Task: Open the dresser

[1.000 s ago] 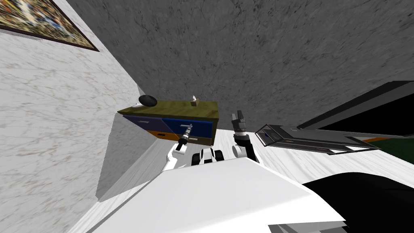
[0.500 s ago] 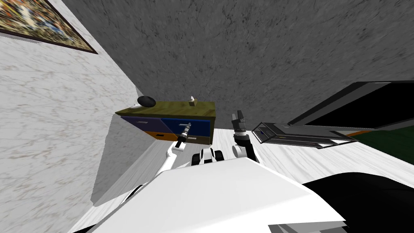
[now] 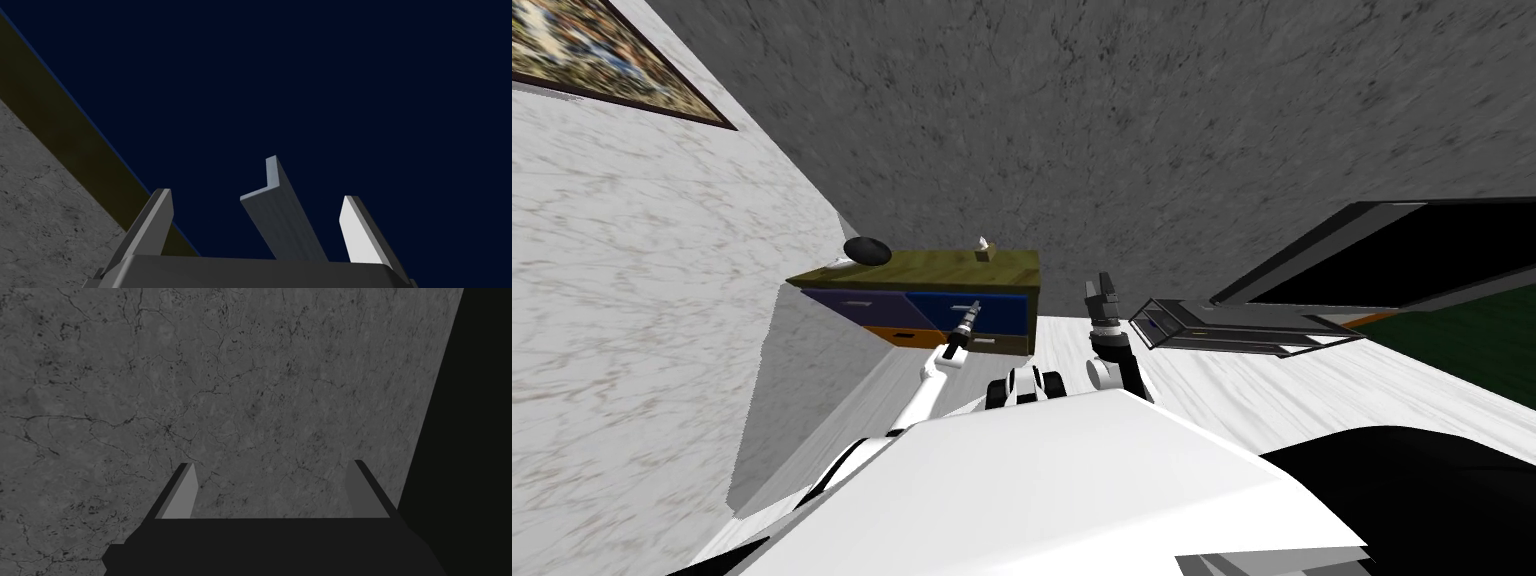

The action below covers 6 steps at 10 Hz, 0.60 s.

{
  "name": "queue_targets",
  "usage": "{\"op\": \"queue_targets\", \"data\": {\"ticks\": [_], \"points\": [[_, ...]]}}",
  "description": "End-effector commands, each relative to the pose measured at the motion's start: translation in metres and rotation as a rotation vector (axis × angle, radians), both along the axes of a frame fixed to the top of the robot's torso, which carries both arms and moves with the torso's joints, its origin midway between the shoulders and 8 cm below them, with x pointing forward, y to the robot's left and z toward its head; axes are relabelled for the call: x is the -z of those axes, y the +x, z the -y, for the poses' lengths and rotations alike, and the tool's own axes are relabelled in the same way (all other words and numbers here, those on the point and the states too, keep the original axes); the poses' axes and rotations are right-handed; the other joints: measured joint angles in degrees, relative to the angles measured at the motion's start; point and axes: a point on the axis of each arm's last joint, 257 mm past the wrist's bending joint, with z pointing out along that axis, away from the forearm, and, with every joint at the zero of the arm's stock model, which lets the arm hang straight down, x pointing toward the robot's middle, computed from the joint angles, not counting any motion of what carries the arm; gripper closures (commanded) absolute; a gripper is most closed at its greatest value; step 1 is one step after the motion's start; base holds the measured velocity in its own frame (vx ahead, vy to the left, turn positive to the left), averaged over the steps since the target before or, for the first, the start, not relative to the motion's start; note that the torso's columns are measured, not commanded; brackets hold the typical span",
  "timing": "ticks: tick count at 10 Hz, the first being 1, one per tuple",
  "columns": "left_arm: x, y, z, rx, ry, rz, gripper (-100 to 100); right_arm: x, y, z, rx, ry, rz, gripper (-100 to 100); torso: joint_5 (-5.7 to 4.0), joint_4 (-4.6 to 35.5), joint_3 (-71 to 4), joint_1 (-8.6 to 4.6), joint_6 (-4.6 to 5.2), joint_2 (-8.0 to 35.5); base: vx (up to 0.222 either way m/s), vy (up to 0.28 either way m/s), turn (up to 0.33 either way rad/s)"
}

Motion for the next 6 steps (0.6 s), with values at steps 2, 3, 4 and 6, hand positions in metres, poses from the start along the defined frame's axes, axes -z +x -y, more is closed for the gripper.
{"op": "queue_targets", "data": {"ticks": [2,3,4,6], "points": [[-0.007,0.019,-0.022,-0.021,-0.003,0.013,-100,0.000,0.000,0.000,0.000,0.000,0.000,0,0.02,-0.04,-0.06,0.09,-0.05,-0.12,-0.039,-0.016,-0.049],[-0.002,0.019,-0.024,-0.025,-0.002,0.002,-100,0.000,0.000,0.000,0.000,0.000,0.000,0,0.01,-0.02,-0.04,0.05,0.00,-0.07,-0.054,-0.019,-0.070],[0.011,0.016,-0.028,-0.033,0.001,-0.024,-100,0.000,0.000,0.000,0.000,0.000,0.000,0,0.01,-0.02,-0.02,0.03,-0.04,-0.05,-0.024,-0.013,0.006],[0.004,0.028,-0.042,-0.049,-0.004,-0.016,-100,0.000,0.000,0.000,0.000,0.000,0.000,0,0.00,-0.02,-0.03,0.00,0.00,-0.05,-0.048,-0.027,-0.087]]}}
